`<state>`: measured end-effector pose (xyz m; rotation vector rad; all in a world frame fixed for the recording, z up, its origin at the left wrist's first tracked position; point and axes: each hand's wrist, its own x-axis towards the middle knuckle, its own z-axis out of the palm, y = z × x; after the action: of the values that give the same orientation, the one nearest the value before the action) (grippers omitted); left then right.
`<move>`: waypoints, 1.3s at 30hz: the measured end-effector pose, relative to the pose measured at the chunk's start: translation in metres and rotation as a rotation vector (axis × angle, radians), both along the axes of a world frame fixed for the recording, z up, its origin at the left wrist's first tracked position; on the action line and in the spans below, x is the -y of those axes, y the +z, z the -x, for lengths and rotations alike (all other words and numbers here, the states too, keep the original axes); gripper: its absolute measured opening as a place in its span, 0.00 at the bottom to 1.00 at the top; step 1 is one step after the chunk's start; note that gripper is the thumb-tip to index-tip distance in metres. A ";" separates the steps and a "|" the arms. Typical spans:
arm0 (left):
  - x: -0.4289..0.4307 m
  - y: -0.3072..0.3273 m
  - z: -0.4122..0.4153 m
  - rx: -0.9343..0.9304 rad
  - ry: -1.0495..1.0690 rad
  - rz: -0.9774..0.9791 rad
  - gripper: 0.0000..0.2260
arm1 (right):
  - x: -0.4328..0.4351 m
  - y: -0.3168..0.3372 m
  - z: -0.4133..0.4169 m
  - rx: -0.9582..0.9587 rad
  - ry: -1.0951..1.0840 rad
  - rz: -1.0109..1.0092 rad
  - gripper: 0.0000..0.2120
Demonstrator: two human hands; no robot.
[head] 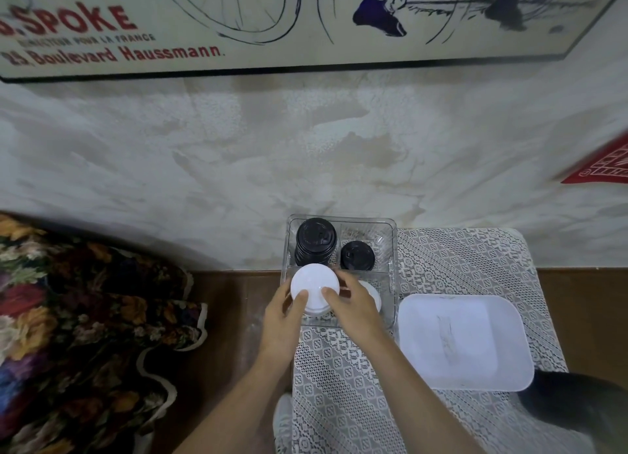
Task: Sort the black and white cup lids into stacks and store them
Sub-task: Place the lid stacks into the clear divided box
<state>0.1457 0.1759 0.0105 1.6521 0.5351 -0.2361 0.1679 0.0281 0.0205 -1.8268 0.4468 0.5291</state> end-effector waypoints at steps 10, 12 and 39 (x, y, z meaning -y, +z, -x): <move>-0.007 -0.005 0.004 -0.018 -0.090 -0.074 0.18 | 0.001 0.004 0.001 0.019 0.046 0.000 0.23; -0.007 -0.003 0.006 -0.006 -0.088 -0.083 0.20 | 0.005 0.011 0.004 0.037 0.041 0.000 0.22; 0.083 -0.019 0.034 0.047 -0.677 -0.713 0.26 | 0.083 -0.013 0.043 0.111 0.532 0.546 0.22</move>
<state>0.1116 0.0930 -0.0083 2.4998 -0.0211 -0.5412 0.1254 -0.0547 0.0077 -2.5095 0.0108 0.7054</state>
